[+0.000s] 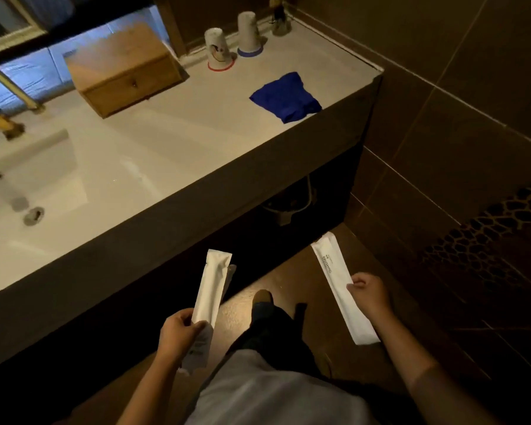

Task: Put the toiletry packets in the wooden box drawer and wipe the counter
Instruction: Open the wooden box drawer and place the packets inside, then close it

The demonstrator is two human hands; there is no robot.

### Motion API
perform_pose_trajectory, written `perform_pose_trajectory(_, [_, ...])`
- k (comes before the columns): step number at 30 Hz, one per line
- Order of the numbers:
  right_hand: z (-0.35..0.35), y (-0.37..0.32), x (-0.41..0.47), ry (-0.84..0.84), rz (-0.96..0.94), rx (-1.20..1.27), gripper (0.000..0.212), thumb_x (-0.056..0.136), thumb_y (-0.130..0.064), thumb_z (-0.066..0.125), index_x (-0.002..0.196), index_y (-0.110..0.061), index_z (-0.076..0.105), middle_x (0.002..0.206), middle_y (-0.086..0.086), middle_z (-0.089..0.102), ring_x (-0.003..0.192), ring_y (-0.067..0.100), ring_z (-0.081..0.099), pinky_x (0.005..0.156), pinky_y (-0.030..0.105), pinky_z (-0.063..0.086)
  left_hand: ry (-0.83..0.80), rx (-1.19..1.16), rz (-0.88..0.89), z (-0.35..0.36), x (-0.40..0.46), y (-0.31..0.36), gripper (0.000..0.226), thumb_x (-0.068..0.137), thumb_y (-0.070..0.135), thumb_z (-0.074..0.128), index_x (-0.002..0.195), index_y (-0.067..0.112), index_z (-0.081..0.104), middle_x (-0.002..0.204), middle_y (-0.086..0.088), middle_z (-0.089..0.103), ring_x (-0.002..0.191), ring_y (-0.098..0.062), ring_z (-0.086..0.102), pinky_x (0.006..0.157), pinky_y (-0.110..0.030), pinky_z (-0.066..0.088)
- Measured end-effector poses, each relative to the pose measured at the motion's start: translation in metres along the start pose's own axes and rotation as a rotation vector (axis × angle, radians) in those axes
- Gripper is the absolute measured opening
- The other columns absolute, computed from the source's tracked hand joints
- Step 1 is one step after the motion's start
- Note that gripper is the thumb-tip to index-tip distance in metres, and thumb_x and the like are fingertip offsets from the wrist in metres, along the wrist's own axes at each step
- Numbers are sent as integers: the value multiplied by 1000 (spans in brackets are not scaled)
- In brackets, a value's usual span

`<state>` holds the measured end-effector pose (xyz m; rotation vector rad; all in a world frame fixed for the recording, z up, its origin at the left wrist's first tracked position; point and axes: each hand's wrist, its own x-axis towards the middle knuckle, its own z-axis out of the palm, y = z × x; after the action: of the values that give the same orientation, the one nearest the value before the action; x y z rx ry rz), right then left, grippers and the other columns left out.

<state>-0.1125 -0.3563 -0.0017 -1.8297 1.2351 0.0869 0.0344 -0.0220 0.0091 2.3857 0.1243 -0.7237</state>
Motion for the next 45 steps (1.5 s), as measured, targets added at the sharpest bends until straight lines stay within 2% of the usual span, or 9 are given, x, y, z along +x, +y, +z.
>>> perform_pose_trajectory(8, [24,-43,47,-9,78,12,11,83,0,60,92,4,65,96,21,68,86,30,61,76,34,48,-166,14,105,-10,80,91,17,79,7,68,95,13,68,81,-8,67,71,-21,64,64,-33,54])
perform_pose_trajectory(12, [24,-77,57,109,128,110,15,80,12,60,94,17,62,98,33,65,94,45,60,82,40,45,-305,10,298,-27,113,162,18,79,8,69,84,25,67,81,3,68,62,1,62,51,-8,46])
perform_pose_trajectory(15, [19,-110,63,195,100,206,11,79,14,60,88,19,61,88,31,63,88,42,59,74,33,38,-378,-52,387,-40,130,214,19,78,4,68,85,21,68,80,5,69,65,2,62,55,-6,46])
perform_pose_trajectory(21, [-1,-196,74,213,36,489,6,83,-5,64,82,-9,61,77,-1,59,78,20,55,74,33,40,-438,-294,394,-70,156,295,27,77,-5,64,79,21,73,70,6,72,62,-2,65,57,-14,50])
perform_pose_trajectory(26, [-15,-288,117,73,-19,699,18,82,-10,65,74,-26,63,82,-5,68,81,14,62,71,34,51,-369,-331,406,-115,198,353,26,78,2,68,82,27,72,78,7,75,75,-8,69,70,-23,55])
perform_pose_trajectory(31, [-17,-369,178,-79,-35,859,19,84,-6,63,75,-22,66,87,3,72,86,24,67,77,41,55,-247,-138,405,-158,248,421,24,77,14,71,87,34,63,94,5,69,89,-15,66,82,-35,53])
perform_pose_trajectory(35, [-13,-424,233,-119,18,967,22,86,0,57,76,-18,62,88,9,68,80,24,66,60,27,56,-310,10,409,-173,296,485,20,80,14,68,91,30,63,101,-2,68,94,-18,66,87,-36,53])
perform_pose_trajectory(40, [-10,-462,280,-73,157,966,11,87,2,56,84,-9,58,103,20,63,89,31,61,69,35,52,-361,229,422,-157,353,539,38,81,13,67,118,18,58,112,-2,61,107,-21,57,103,-39,44])
perform_pose_trajectory(45, [-6,-476,300,-9,213,937,19,87,0,57,106,1,60,107,22,62,88,31,61,66,32,54,-468,286,381,-129,399,569,25,81,11,66,104,20,60,112,-5,60,109,-23,55,104,-39,43])
